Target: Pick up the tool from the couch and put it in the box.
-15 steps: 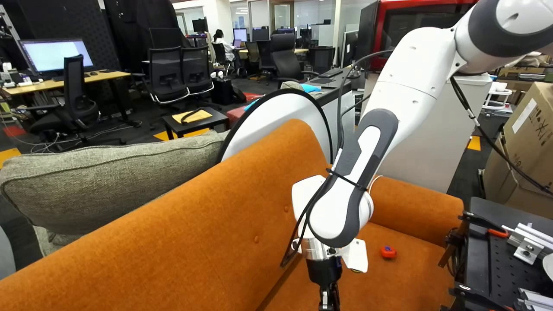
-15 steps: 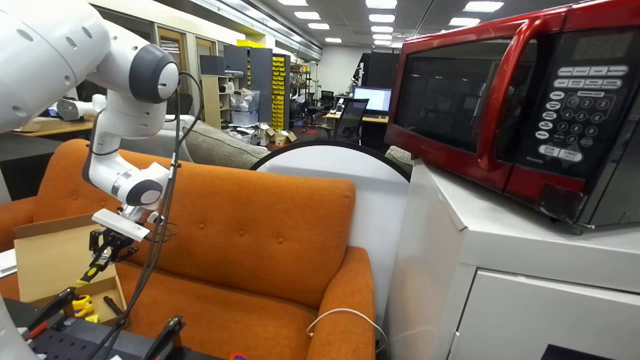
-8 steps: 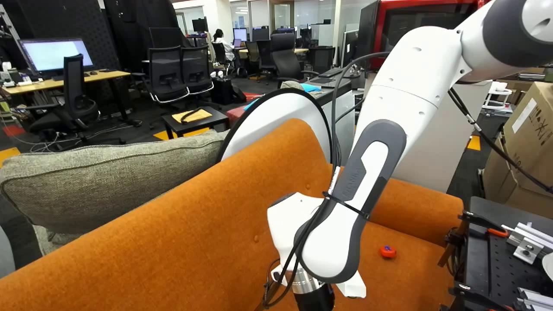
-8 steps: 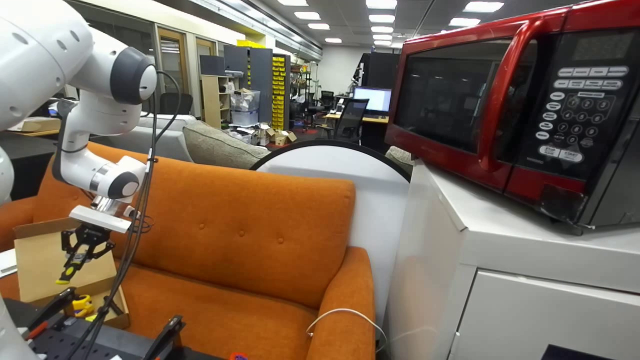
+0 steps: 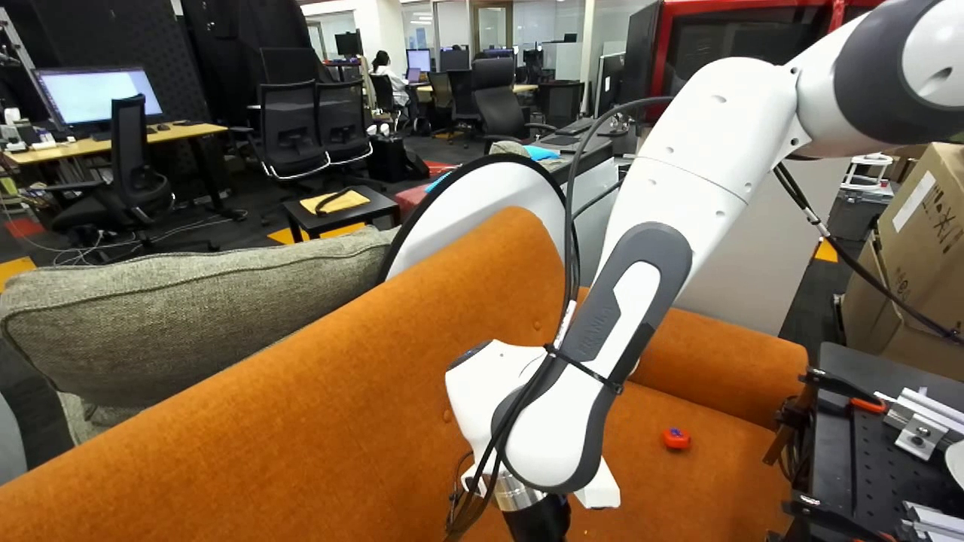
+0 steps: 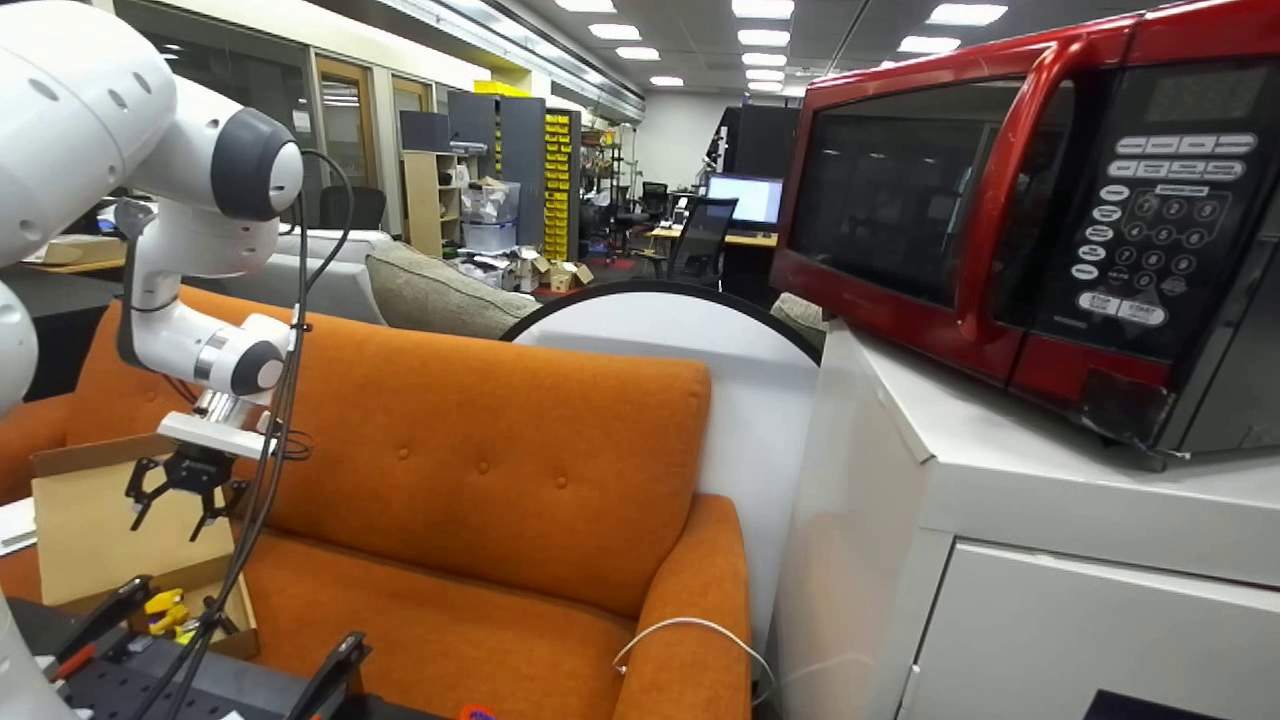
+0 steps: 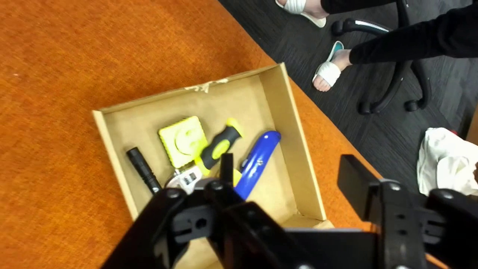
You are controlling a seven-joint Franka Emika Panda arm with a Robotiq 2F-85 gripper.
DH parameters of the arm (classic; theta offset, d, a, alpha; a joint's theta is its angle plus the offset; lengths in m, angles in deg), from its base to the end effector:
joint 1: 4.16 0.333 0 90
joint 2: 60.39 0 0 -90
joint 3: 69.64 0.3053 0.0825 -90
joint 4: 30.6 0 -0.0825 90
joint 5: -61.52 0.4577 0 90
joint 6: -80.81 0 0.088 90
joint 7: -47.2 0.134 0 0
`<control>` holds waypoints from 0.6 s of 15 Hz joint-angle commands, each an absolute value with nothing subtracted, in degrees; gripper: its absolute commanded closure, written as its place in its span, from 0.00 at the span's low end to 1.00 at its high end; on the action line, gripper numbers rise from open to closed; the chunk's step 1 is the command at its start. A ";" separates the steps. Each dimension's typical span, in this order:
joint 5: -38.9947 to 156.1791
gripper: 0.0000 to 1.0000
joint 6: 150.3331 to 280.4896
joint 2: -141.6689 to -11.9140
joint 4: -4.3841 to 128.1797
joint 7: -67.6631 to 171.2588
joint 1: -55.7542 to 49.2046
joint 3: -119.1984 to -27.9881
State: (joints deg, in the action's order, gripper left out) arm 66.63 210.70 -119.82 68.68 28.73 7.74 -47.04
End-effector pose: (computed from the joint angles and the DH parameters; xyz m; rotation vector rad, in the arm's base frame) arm 0.4657 0.3736 -0.0919 -2.5118 -0.9832 0.6864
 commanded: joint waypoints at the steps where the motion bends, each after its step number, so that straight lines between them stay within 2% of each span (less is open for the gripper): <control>1: 66.50 0.01 209.27 -119.53 68.88 27.49 5.45 -49.51; 5: 68.45 0.00 211.47 -117.04 74.28 27.04 -0.95 -52.39; 6: 66.71 0.00 210.38 -119.62 70.11 27.57 1.51 -52.76; 9: 66.79 0.00 210.36 -119.72 70.41 27.11 0.18 -52.61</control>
